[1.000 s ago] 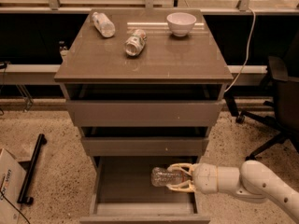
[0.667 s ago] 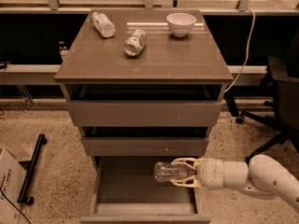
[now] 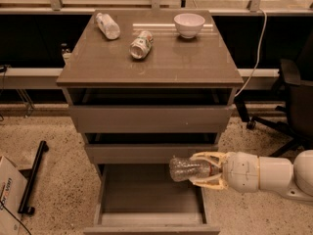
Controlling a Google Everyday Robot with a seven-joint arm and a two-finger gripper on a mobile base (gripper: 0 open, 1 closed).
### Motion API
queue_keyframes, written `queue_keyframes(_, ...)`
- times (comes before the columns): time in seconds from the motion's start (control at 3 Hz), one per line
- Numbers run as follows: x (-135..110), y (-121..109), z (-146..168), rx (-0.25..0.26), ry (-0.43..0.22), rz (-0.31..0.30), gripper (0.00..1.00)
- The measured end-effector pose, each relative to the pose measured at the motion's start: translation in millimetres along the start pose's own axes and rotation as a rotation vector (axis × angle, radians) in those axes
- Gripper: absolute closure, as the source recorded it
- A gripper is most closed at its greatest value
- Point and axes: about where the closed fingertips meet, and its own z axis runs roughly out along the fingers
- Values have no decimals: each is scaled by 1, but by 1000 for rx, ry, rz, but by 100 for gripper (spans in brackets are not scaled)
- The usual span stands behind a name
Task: Pick water bottle from bottom drawer and place on counter
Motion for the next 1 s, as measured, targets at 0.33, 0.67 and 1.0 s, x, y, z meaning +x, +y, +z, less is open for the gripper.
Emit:
queue_keyframes(0.33,0,-1,0,-1,-1,-2,100)
queue_keyframes(0.67,-12,-29,1,-21,17,-91,100)
queue_keyframes(1.0,-38,-63,11,-46,7,-225,100)
